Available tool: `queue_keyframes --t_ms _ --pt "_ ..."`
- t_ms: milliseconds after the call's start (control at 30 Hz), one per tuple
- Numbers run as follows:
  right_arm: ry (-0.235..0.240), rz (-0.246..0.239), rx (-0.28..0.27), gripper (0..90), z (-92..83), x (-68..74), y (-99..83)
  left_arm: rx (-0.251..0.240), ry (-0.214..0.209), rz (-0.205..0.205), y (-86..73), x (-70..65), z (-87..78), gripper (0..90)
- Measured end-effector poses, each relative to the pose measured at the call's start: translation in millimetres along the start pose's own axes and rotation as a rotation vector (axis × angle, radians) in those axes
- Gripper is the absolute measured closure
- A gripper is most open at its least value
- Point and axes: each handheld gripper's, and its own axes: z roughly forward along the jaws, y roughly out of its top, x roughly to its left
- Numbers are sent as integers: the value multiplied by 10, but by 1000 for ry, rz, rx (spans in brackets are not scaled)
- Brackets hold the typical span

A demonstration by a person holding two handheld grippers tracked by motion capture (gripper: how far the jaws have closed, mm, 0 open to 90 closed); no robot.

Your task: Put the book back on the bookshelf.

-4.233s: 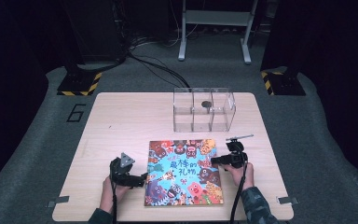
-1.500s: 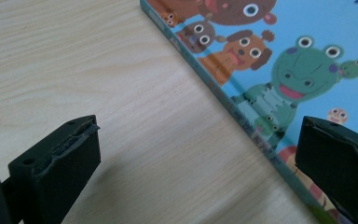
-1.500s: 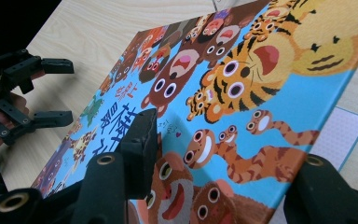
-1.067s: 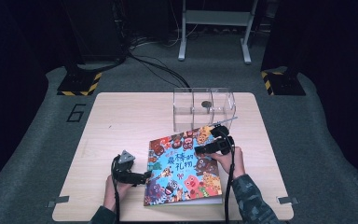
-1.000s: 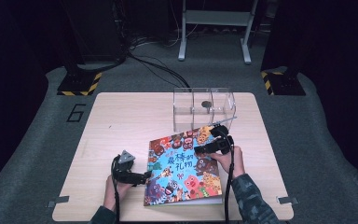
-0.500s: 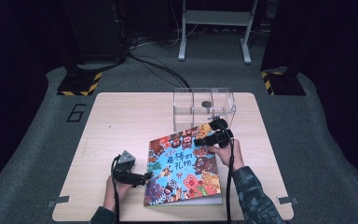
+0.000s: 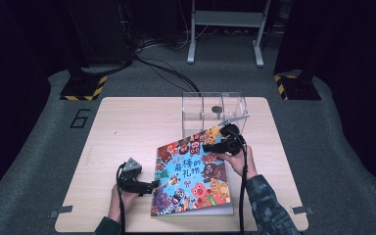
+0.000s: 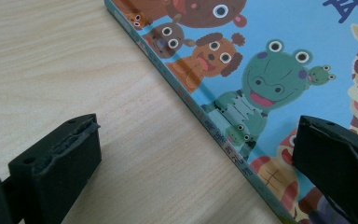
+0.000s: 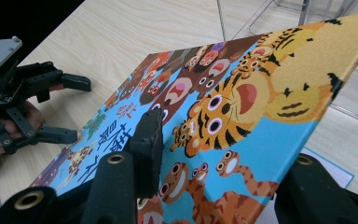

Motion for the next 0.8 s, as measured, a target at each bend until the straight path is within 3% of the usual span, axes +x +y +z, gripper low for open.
queue_keyframes --t_ms 233,367,500,600,800 --pt "-2 -30 -34 554 -32 13 -65 -9 -12 -30 -2 7 -3 10" --pt "-10 -40 -53 554 -54 36 -97 -2 -1 -11 13 31 7 4" --pt "-18 -54 -66 553 -76 55 -123 19 -25 17 43 71 10 0" --pt "-21 -62 -77 553 -96 77 -134 29 -11 -9 71 65 2 0" --pt "-28 -105 -106 553 -144 147 -133 35 -62 -76 130 85 -15 0"
